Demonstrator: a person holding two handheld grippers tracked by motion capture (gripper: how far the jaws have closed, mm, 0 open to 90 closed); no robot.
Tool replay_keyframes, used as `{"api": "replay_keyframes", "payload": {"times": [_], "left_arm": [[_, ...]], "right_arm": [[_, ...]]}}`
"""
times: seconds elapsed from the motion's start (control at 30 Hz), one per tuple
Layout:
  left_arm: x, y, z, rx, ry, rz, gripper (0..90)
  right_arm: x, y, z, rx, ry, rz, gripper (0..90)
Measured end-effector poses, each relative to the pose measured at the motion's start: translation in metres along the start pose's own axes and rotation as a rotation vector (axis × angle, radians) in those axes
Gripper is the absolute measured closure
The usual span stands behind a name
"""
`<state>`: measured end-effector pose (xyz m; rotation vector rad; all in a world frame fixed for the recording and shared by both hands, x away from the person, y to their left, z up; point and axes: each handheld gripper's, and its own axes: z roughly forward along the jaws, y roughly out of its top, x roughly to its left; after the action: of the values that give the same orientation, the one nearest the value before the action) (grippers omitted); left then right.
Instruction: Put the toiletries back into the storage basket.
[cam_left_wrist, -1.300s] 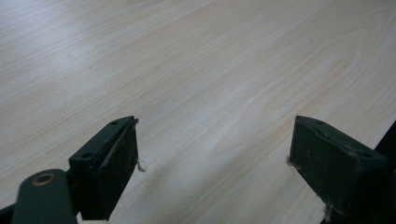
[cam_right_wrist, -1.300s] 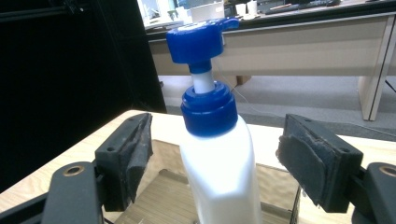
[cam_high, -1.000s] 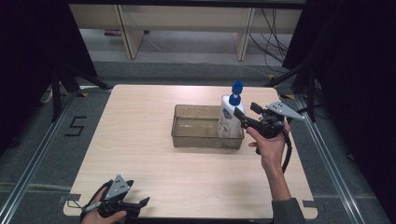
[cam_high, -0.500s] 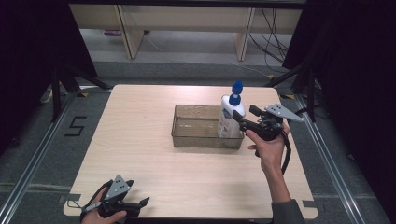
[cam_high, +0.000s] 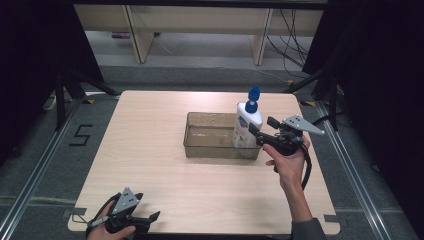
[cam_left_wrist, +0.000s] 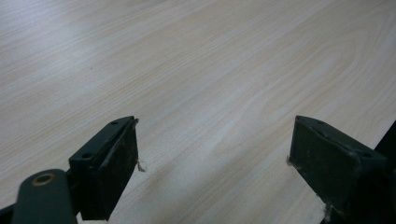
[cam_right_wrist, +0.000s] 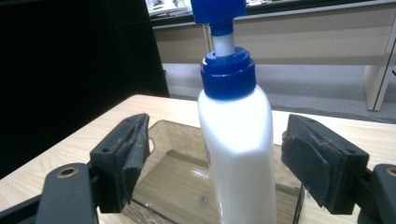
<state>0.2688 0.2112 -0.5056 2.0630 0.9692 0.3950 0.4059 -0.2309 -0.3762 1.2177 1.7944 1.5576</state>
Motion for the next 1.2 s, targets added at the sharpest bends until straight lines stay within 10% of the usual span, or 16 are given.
{"api": "replay_keyframes", "payload": {"times": [1.2], "left_arm": [[0.000,0.000,-0.001,0.004,0.000,0.007,14.9]], "right_arm": [[0.019,-0.017,-0.017,0.028,0.055,-0.026,22.8]]}}
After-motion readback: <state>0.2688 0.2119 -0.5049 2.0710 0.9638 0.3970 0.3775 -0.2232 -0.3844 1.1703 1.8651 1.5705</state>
